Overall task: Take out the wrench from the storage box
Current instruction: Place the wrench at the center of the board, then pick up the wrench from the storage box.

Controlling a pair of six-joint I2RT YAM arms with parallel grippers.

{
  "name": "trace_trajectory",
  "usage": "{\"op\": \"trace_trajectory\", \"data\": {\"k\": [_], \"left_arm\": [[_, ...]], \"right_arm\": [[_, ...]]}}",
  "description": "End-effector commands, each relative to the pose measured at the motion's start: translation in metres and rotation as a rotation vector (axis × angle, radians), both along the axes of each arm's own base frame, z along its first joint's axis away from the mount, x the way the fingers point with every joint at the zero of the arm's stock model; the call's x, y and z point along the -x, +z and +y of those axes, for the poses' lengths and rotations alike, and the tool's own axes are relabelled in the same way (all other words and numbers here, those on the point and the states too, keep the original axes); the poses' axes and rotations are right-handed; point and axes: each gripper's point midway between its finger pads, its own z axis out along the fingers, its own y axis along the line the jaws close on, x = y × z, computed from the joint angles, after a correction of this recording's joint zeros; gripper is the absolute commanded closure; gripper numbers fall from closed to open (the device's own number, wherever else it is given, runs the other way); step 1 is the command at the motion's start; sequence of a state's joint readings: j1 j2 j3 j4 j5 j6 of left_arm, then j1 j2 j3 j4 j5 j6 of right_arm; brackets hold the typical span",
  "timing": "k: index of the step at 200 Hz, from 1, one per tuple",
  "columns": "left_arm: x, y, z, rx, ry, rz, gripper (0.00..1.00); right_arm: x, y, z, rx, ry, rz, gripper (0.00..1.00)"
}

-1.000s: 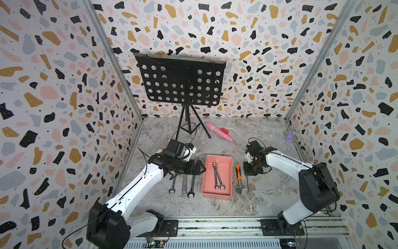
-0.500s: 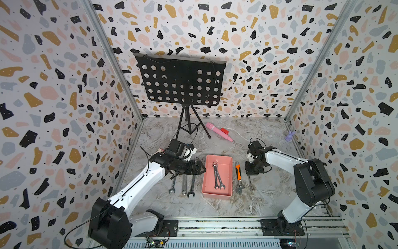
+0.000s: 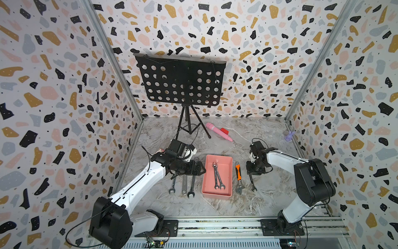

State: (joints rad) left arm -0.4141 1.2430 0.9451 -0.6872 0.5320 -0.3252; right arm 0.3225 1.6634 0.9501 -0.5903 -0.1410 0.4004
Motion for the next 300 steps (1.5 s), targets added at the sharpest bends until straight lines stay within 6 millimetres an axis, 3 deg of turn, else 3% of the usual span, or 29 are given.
{"op": "trace_trajectory", "data": {"k": [1, 34, 53, 73, 111, 138, 168, 211, 268, 300], "left_arm": [[-0.005, 0.007, 0.000, -0.002, -0.010, -0.031, 0.01], [-0.005, 0.008, 0.001, -0.007, -0.011, -0.033, 0.01], [-0.005, 0.008, 0.002, -0.013, -0.012, -0.035, 0.01], [-0.004, 0.010, 0.007, -0.037, -0.014, -0.048, 0.01], [-0.003, 0.012, 0.015, -0.052, -0.006, -0.060, 0.00], [-0.003, 0.015, 0.021, -0.056, 0.007, -0.065, 0.00], [0.002, 0.015, 0.028, -0.064, 0.017, -0.065, 0.00], [0.012, 0.011, 0.035, -0.068, 0.035, -0.059, 0.00], [0.015, 0.011, 0.037, -0.066, 0.048, -0.062, 0.00], [0.015, 0.009, 0.037, -0.067, 0.050, -0.058, 0.00]], "right_arm": [[0.003, 0.001, -0.008, 0.031, -0.023, 0.003, 0.71], [0.002, 0.017, -0.013, 0.048, -0.029, -0.022, 0.70], [0.001, 0.039, -0.014, 0.046, -0.032, -0.058, 0.69], [0.002, 0.072, -0.003, 0.001, -0.027, -0.124, 0.66], [0.010, 0.135, 0.051, -0.076, 0.047, -0.242, 0.61], [0.024, 0.154, 0.102, -0.108, 0.102, -0.278, 0.56], [0.033, 0.140, 0.146, -0.070, 0.164, -0.281, 0.53], [0.039, 0.111, 0.191, -0.036, 0.201, -0.242, 0.53], [0.044, 0.058, 0.219, -0.017, 0.211, -0.156, 0.57], [0.044, 0.039, 0.220, 0.011, 0.196, -0.128, 0.61]]}}
